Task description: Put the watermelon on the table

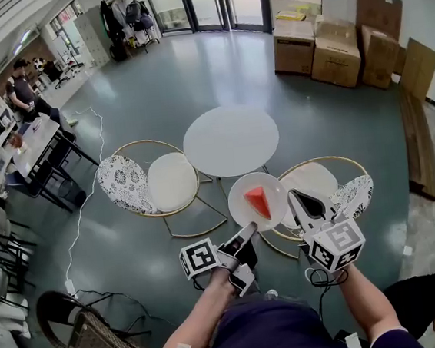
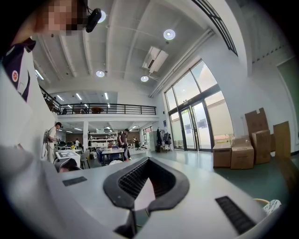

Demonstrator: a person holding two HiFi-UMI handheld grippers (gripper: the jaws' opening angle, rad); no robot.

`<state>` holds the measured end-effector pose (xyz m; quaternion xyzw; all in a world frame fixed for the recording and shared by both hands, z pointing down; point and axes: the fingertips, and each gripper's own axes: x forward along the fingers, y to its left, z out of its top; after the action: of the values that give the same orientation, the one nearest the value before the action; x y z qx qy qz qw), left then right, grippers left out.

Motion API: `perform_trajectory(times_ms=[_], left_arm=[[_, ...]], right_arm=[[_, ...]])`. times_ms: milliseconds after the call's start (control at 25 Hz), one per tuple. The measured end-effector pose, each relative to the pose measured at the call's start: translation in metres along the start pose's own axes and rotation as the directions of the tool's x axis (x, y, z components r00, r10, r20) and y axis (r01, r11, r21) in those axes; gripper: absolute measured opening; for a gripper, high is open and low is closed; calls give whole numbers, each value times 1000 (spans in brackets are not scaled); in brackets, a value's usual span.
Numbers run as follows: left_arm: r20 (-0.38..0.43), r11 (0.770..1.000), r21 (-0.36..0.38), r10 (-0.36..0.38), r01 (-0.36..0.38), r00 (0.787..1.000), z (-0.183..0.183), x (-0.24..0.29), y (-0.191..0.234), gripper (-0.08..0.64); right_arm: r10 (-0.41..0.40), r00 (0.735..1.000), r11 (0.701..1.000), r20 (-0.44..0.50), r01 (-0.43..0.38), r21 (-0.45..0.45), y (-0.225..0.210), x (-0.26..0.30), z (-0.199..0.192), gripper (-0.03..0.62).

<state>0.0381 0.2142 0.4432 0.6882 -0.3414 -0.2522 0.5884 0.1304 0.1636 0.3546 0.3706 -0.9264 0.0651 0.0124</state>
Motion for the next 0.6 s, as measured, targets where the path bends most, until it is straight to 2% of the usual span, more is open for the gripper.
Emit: perform_trajectory(times_ms=[360,600], left_arm=[[-2,1000,-10,-11,11,1000,46,24,11,17],[-22,1000,-17,-12,12,1000,89,53,19,17]], right_arm=[[-16,1000,1000,-11,16,2,-23,45,-1,3],[-33,999,999,-28,33,13,-48,92,1,3]])
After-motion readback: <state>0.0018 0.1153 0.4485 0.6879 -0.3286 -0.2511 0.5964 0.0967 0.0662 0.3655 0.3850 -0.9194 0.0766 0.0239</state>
